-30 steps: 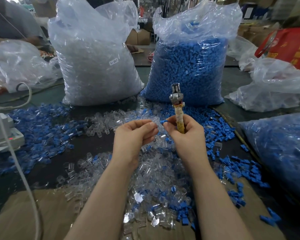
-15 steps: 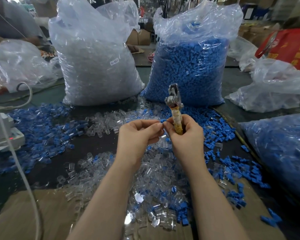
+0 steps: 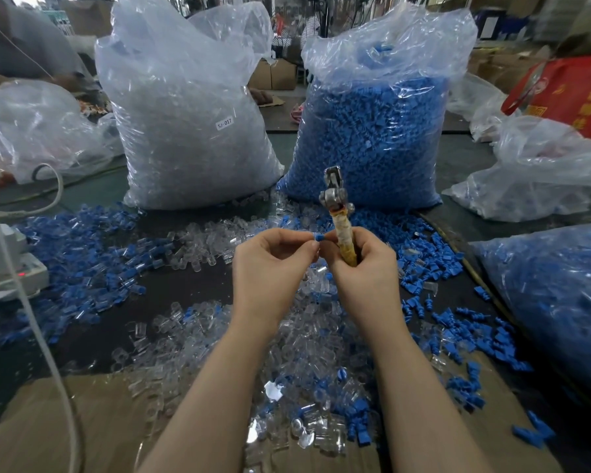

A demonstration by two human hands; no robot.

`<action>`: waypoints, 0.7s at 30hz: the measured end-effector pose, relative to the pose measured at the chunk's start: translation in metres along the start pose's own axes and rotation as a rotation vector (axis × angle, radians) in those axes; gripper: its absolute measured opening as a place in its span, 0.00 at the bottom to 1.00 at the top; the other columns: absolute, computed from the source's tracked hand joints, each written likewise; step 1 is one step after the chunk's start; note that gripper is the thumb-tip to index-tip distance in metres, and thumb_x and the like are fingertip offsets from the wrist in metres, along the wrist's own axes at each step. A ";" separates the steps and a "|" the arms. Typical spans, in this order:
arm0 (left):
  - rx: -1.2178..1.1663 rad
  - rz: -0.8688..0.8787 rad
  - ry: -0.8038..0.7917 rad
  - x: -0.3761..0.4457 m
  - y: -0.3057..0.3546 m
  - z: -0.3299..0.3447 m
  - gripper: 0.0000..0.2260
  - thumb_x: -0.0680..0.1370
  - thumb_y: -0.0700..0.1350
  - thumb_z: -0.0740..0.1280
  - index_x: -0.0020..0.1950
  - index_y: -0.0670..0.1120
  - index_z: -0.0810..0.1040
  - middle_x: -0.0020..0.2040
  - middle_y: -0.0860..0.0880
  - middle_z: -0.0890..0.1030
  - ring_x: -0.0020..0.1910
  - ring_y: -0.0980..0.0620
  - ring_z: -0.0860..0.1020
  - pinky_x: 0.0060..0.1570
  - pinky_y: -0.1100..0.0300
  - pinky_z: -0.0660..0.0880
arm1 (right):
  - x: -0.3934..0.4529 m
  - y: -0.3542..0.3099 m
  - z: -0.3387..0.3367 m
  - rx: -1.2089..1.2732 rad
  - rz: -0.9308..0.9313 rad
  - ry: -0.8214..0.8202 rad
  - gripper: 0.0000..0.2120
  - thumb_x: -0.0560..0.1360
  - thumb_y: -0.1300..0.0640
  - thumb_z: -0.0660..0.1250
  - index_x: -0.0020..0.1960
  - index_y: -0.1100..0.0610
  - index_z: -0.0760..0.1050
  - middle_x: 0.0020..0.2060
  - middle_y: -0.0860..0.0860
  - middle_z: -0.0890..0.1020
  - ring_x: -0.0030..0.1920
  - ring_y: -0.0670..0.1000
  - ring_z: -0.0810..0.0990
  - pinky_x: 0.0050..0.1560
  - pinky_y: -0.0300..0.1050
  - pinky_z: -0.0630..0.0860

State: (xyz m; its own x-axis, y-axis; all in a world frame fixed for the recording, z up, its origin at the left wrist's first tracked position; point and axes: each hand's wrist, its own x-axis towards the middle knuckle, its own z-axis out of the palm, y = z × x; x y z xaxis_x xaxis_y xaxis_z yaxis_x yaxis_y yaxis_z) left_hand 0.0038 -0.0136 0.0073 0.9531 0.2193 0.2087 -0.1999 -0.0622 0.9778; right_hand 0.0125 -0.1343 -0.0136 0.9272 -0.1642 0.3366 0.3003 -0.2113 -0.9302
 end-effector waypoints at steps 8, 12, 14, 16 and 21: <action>0.093 0.054 0.085 -0.001 -0.002 0.003 0.04 0.71 0.41 0.77 0.41 0.47 0.84 0.36 0.52 0.85 0.38 0.54 0.84 0.44 0.56 0.82 | -0.001 -0.004 -0.001 0.052 0.041 -0.063 0.07 0.77 0.61 0.70 0.42 0.51 0.79 0.28 0.49 0.77 0.30 0.45 0.70 0.29 0.45 0.69; 0.032 0.016 0.122 0.002 -0.003 -0.001 0.05 0.73 0.39 0.75 0.40 0.48 0.83 0.36 0.49 0.85 0.40 0.48 0.84 0.47 0.50 0.82 | -0.003 -0.005 -0.004 0.049 0.064 -0.132 0.07 0.76 0.60 0.70 0.44 0.48 0.79 0.37 0.55 0.81 0.36 0.47 0.75 0.36 0.44 0.76; -0.044 -0.007 0.130 0.005 -0.003 -0.004 0.05 0.74 0.37 0.74 0.42 0.46 0.82 0.37 0.48 0.85 0.40 0.49 0.84 0.46 0.56 0.82 | -0.002 -0.003 -0.007 0.014 0.073 -0.170 0.05 0.76 0.59 0.70 0.45 0.50 0.79 0.33 0.50 0.79 0.32 0.43 0.73 0.33 0.36 0.72; -0.117 -0.011 0.134 0.007 -0.002 -0.007 0.04 0.74 0.36 0.73 0.43 0.44 0.81 0.36 0.48 0.84 0.38 0.52 0.83 0.43 0.63 0.80 | 0.000 -0.001 -0.011 -0.054 0.086 -0.206 0.04 0.76 0.59 0.70 0.46 0.51 0.78 0.30 0.44 0.78 0.30 0.41 0.72 0.33 0.35 0.71; -0.178 0.033 0.140 0.010 -0.002 -0.015 0.04 0.76 0.35 0.71 0.44 0.43 0.81 0.37 0.49 0.84 0.37 0.56 0.82 0.41 0.67 0.78 | 0.001 -0.001 -0.020 -0.203 0.102 -0.309 0.03 0.76 0.58 0.70 0.49 0.56 0.78 0.42 0.58 0.81 0.43 0.58 0.79 0.45 0.54 0.77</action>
State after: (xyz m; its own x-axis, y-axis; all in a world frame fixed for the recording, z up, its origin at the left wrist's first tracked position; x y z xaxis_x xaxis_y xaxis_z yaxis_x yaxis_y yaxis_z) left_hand 0.0097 0.0035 0.0079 0.9069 0.3541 0.2283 -0.2790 0.0985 0.9552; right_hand 0.0089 -0.1531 -0.0089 0.9831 0.0977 0.1548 0.1812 -0.4008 -0.8980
